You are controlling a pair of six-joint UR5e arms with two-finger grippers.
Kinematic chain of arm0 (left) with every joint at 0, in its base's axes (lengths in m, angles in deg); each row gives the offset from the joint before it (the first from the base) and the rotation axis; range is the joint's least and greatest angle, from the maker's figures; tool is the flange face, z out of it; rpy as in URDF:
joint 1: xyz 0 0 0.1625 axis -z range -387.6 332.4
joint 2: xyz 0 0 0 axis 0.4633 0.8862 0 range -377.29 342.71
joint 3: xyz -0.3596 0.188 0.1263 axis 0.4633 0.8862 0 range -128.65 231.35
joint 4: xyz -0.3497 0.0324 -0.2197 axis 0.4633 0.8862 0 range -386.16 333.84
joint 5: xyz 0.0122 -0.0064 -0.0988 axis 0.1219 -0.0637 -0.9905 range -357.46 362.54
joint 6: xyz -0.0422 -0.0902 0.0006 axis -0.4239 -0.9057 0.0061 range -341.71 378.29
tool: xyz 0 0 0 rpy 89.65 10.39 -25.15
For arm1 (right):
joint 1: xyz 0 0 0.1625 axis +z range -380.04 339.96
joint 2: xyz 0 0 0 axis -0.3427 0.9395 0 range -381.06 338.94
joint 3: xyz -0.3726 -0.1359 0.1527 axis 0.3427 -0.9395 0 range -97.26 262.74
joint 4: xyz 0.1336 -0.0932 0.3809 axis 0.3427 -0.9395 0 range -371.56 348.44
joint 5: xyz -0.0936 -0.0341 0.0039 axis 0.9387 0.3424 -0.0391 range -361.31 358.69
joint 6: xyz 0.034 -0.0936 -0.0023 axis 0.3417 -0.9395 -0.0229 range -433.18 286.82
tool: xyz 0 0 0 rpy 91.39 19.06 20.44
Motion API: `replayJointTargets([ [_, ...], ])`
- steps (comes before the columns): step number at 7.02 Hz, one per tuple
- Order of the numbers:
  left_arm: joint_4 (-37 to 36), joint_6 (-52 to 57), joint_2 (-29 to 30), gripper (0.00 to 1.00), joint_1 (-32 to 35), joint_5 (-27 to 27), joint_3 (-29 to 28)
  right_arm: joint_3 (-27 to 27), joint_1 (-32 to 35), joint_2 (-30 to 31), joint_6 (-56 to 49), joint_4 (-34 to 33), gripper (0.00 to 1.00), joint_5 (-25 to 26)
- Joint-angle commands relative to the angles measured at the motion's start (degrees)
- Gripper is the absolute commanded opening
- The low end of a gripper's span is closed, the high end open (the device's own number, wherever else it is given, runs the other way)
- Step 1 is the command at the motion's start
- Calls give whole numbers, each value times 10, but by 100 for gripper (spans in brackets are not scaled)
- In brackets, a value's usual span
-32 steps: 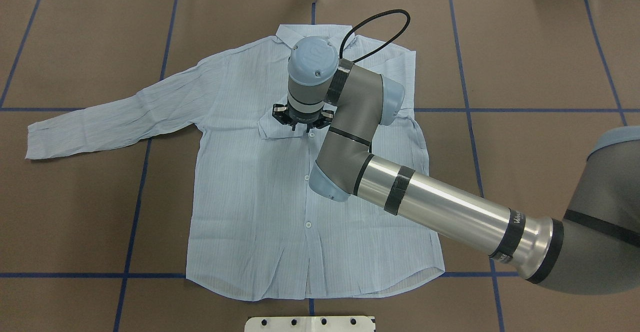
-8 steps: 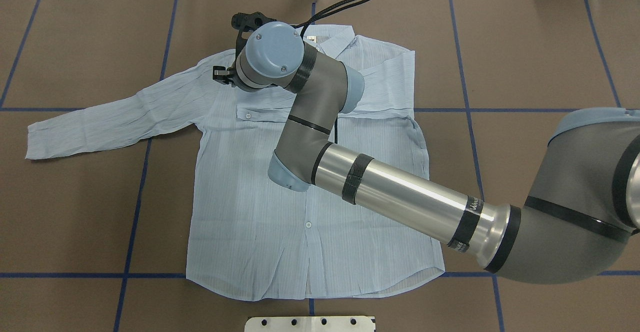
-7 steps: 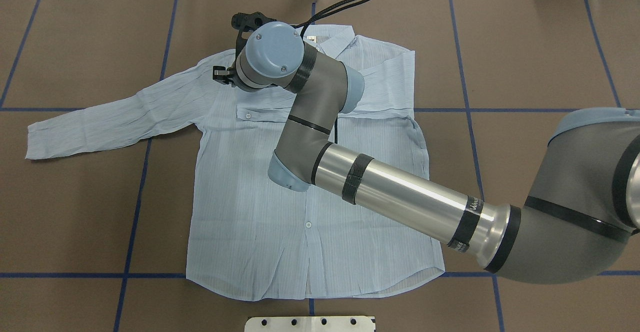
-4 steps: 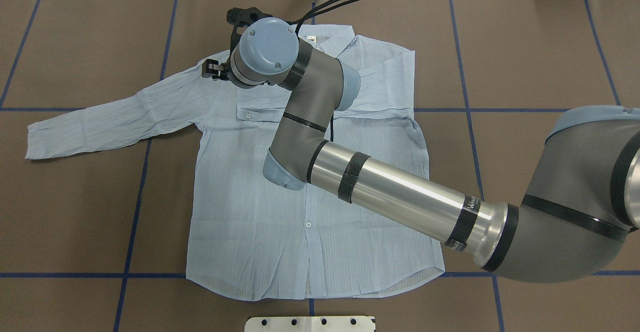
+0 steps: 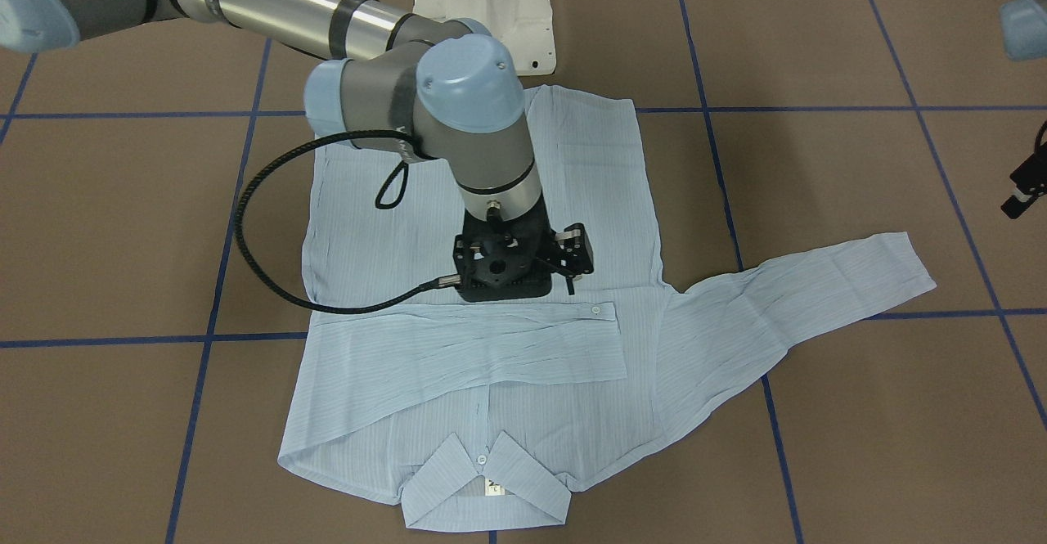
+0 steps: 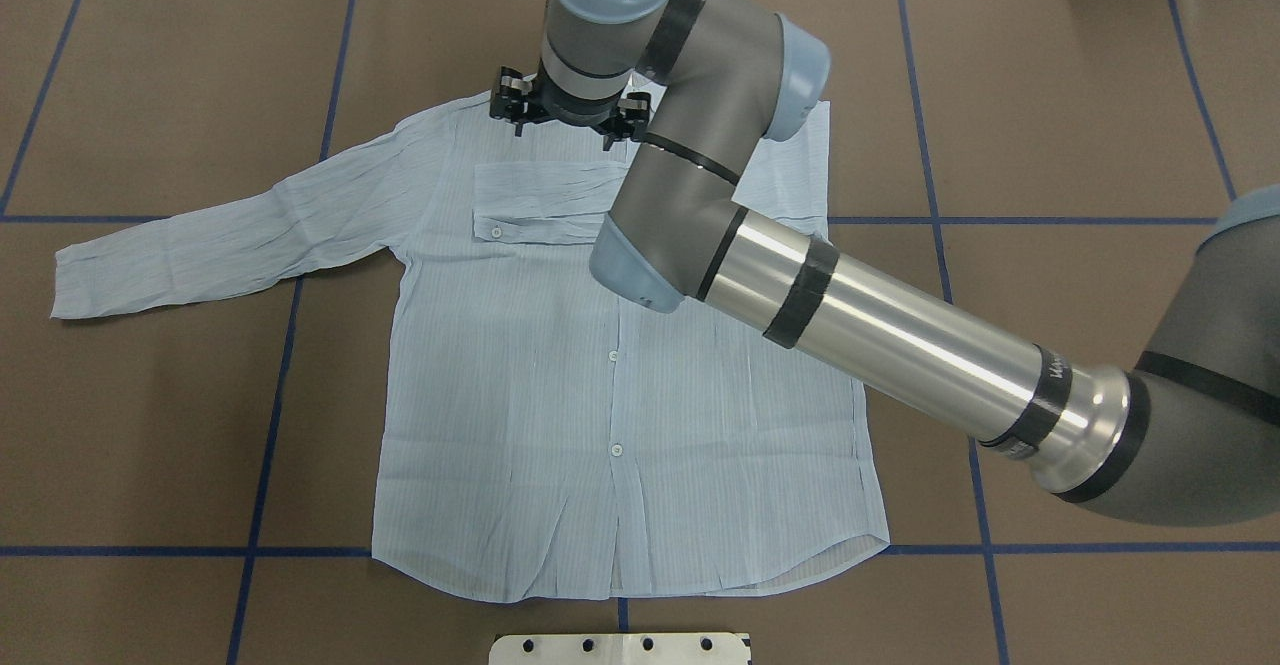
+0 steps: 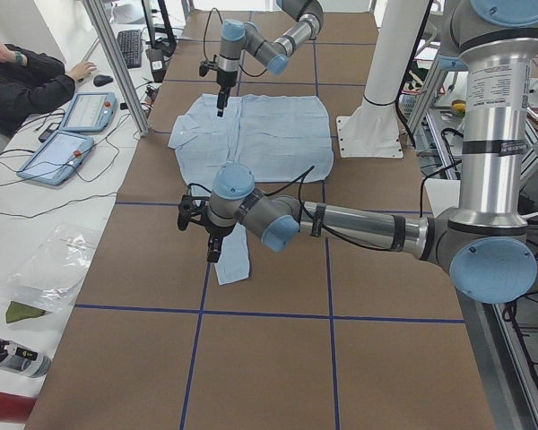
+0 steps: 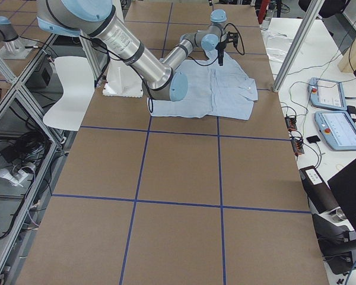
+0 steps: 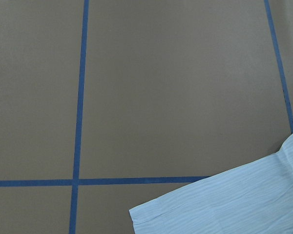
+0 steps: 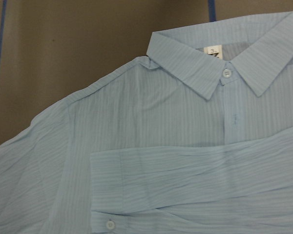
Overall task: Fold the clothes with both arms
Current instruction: 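Release the sleeve and raise the right gripper toward the shoulder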
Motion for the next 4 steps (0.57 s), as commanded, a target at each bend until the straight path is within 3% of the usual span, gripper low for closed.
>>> replayJointTargets([
  [1, 92, -167, -37, 96, -89, 80, -2, 120, 34, 86, -108, -118, 100, -16],
  [3, 136, -272, -59, 91, -175, 154, -12, 189, 60, 164, -153, -131, 100, -37],
  [4, 140, -277, -60, 87, -194, 186, -28, 188, 62, 166, -157, -131, 100, -37],
])
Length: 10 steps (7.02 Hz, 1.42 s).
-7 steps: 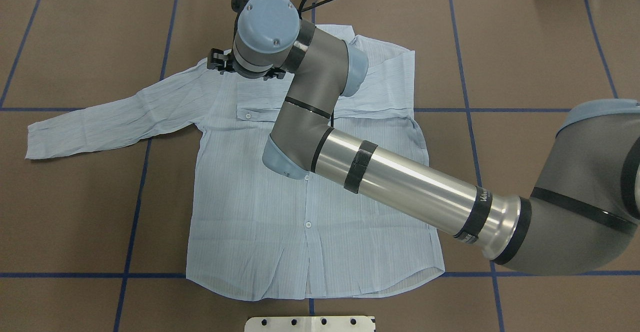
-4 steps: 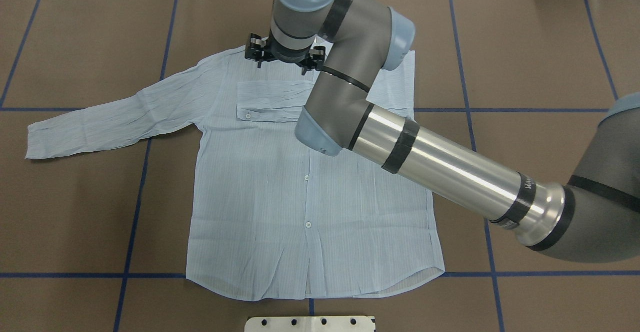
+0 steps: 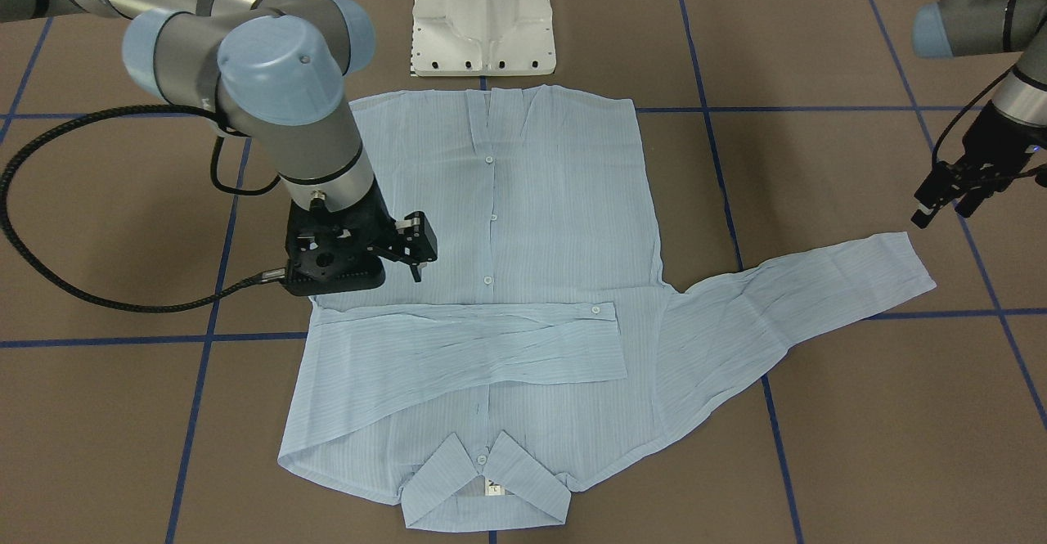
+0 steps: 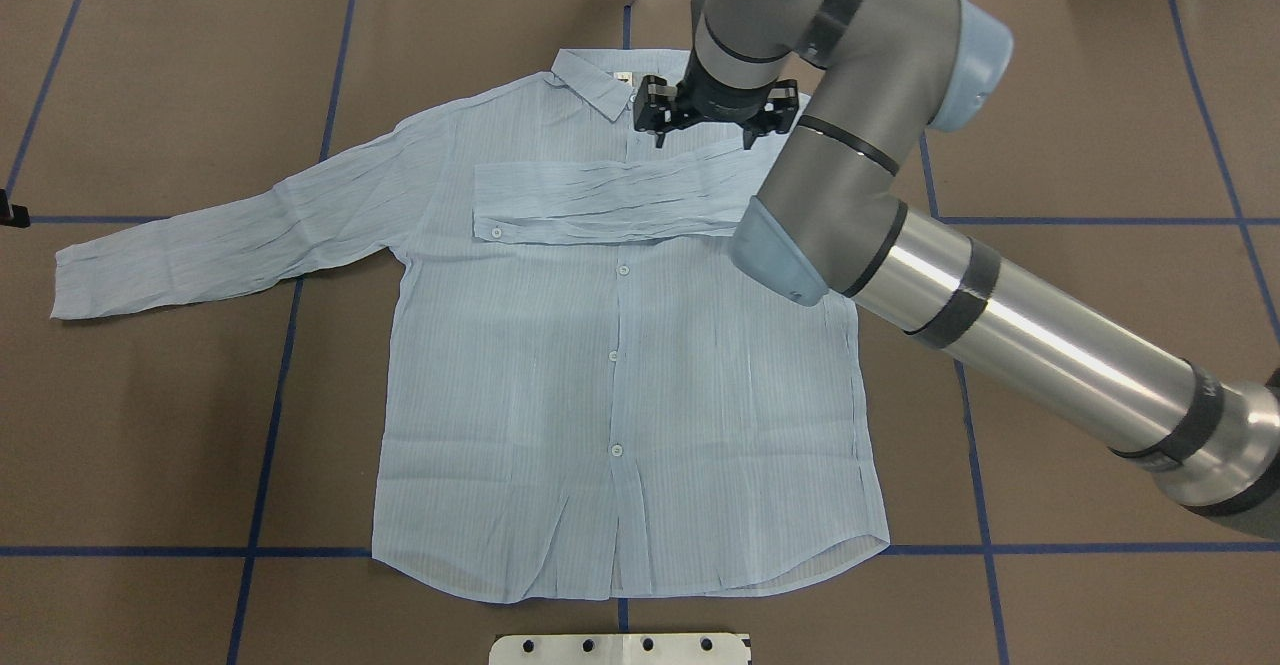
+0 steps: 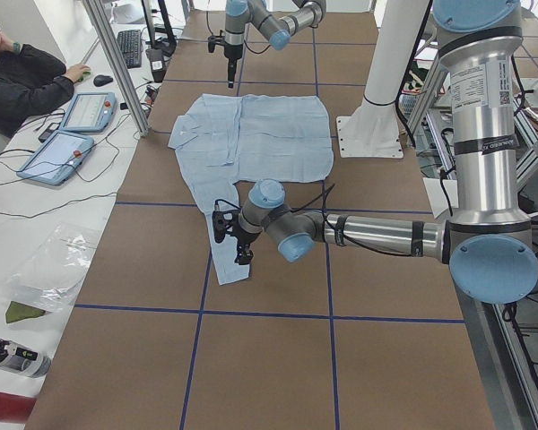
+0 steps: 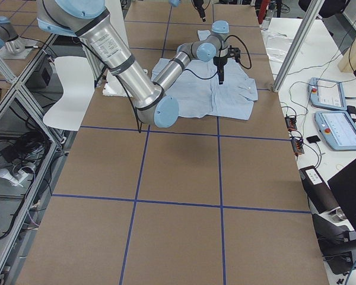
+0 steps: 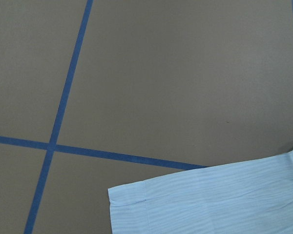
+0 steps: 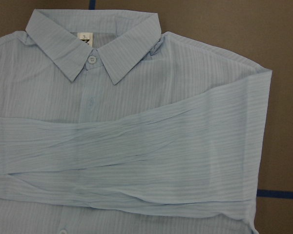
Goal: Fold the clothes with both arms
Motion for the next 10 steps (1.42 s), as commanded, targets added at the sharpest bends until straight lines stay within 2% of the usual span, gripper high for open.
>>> replayJointTargets([
  [1, 18, -27, -4, 83, -41, 54, -33, 16, 7, 19, -16, -4, 100, -6],
  [2, 28, -28, -3, 74, -45, 63, -49, 16, 6, 18, -16, -5, 100, -6],
  [6, 31, -28, 5, 57, -62, 64, -70, 15, 5, 19, -15, -5, 100, -5],
  [10, 30, -27, 5, 55, -74, 65, -71, 15, 5, 20, -15, -5, 100, -4],
])
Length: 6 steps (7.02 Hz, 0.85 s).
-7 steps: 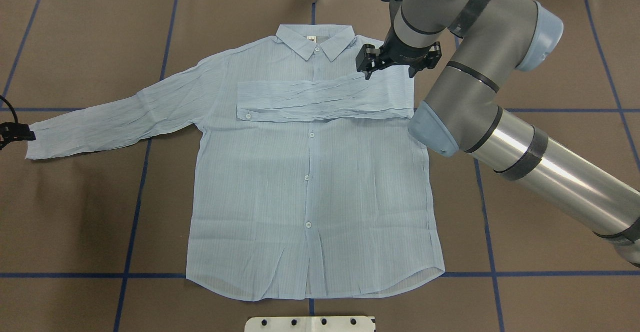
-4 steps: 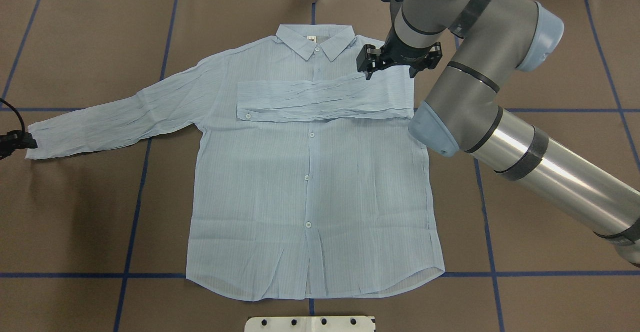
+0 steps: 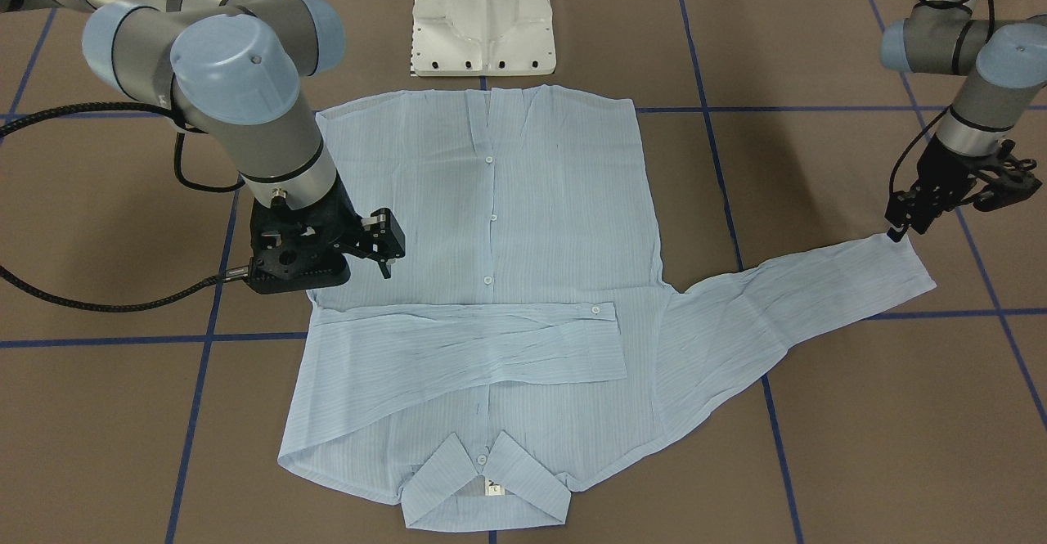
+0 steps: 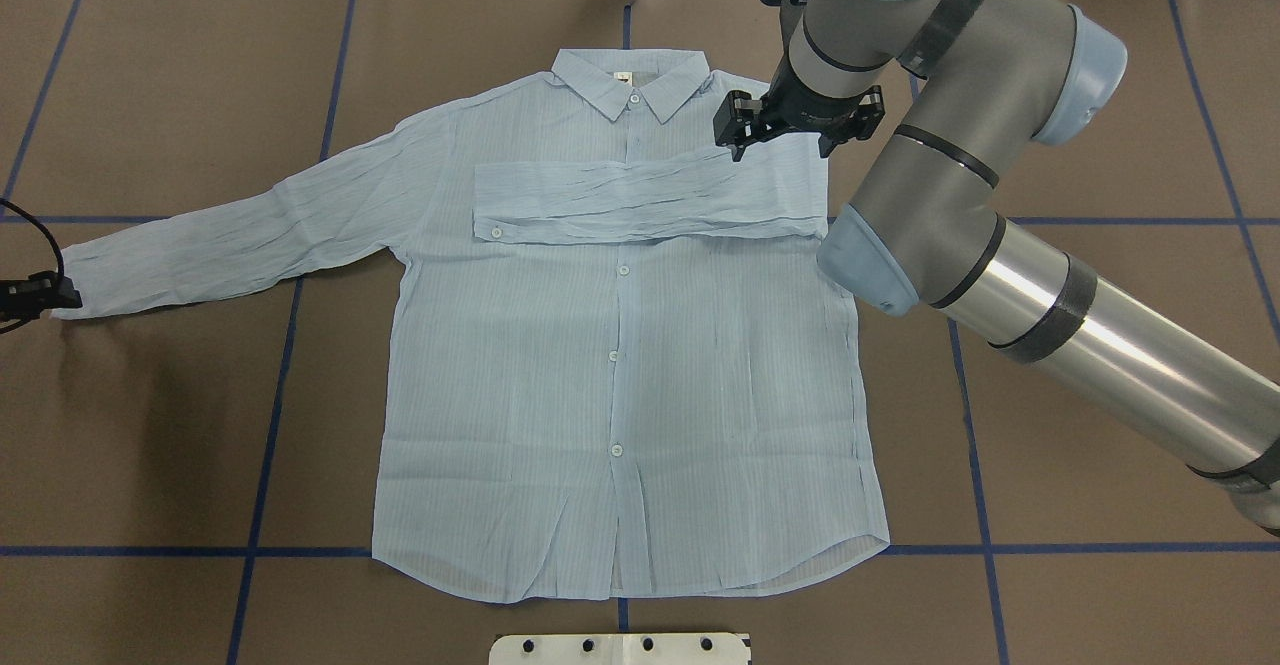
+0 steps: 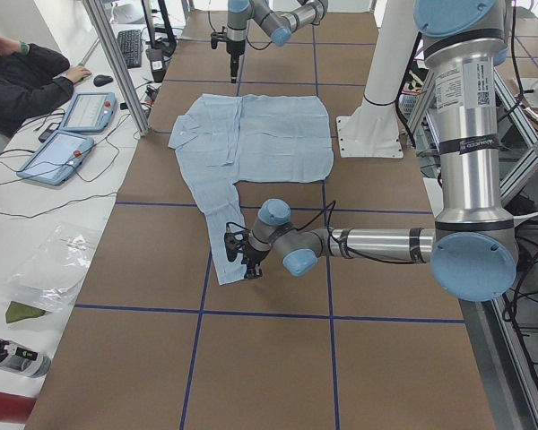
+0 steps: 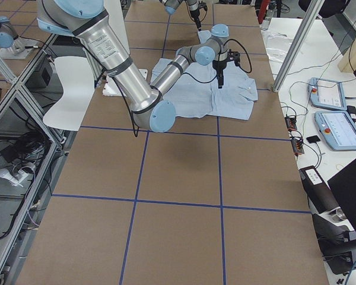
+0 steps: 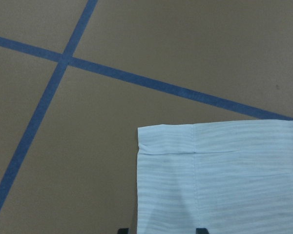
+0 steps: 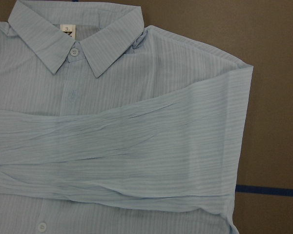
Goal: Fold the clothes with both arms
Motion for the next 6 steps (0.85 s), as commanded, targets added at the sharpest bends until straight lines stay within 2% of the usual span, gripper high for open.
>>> replayJointTargets([
  [1, 0, 0, 1, 53, -3, 0, -4, 0, 0, -1, 0, 0, 100, 0],
  [6, 0, 1, 11, 49, -3, 13, -20, 0, -3, -1, 1, 0, 100, 0],
])
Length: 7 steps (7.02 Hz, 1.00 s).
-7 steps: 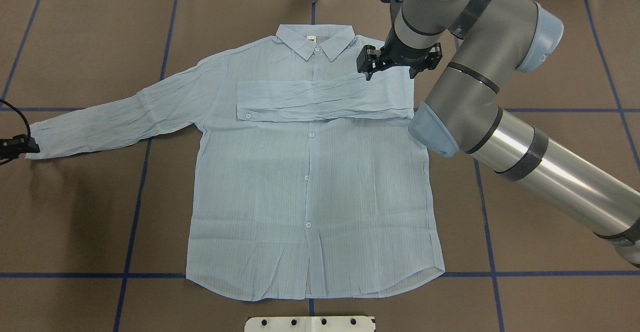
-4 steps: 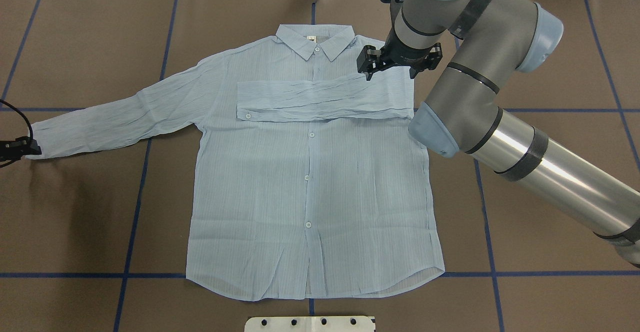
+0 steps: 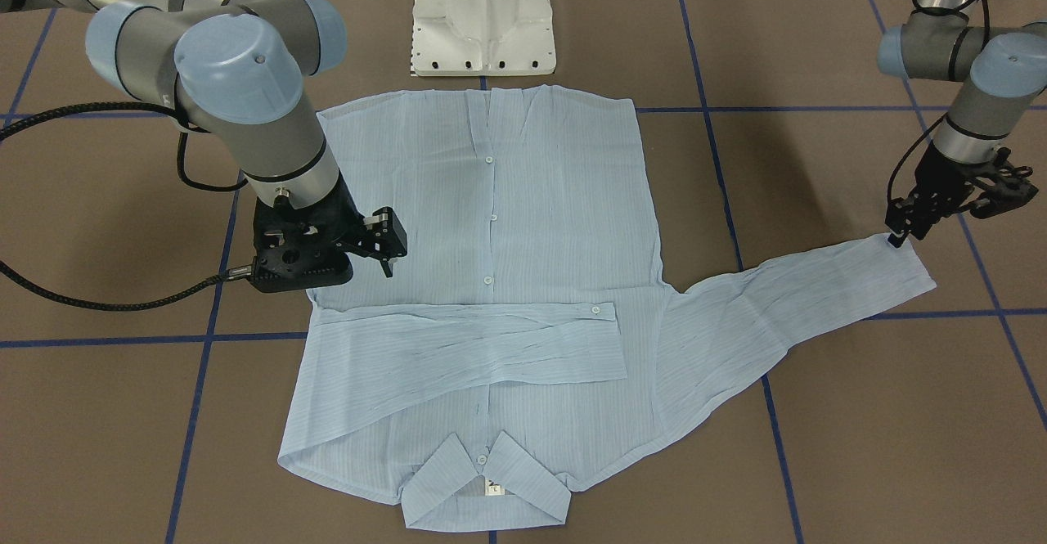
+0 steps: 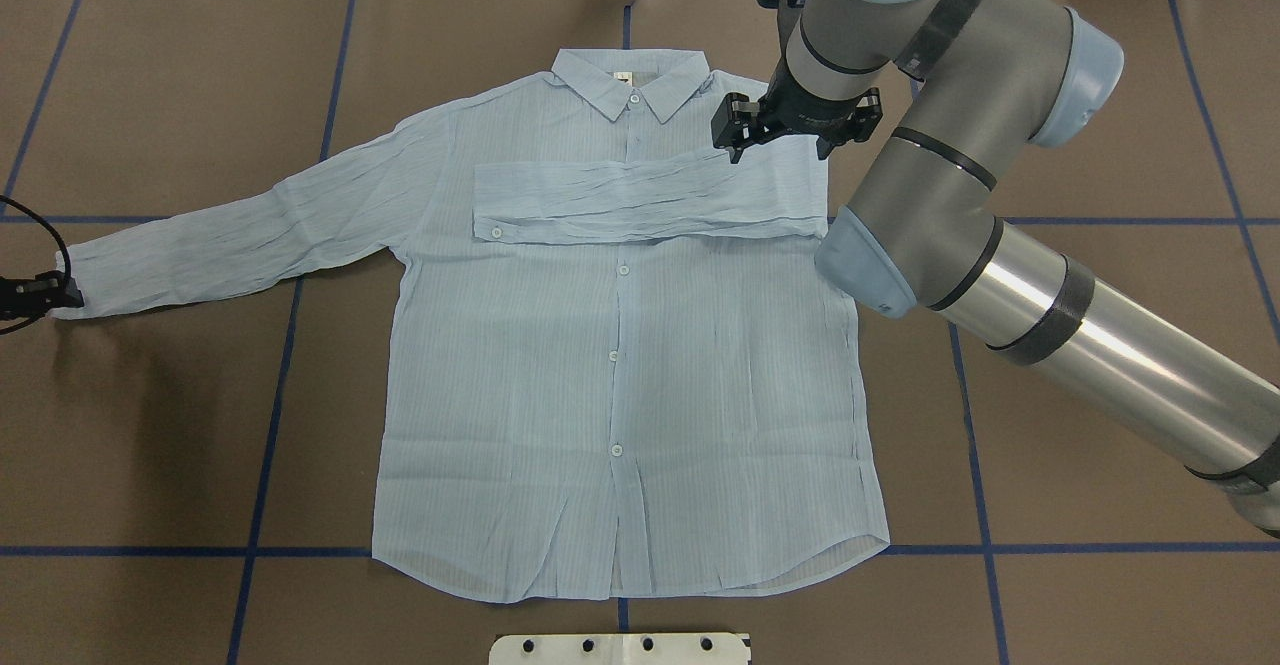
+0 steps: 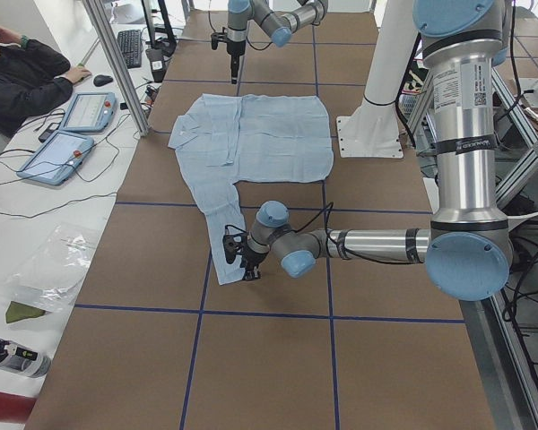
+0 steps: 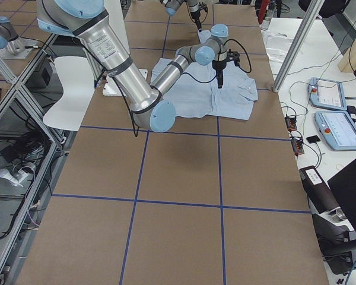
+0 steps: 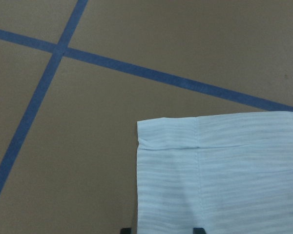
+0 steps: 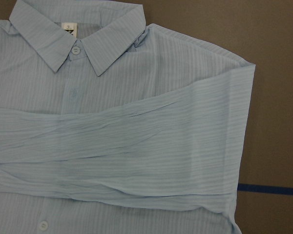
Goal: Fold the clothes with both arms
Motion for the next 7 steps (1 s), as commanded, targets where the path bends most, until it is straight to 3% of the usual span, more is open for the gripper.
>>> replayJointTargets([
  [1, 0, 0, 1, 49, 0, 2, -2, 0, 0, 0, 0, 0, 100, 0],
  [7, 0, 0, 1, 43, -4, 2, -2, -1, 1, 0, 0, 0, 100, -1],
])
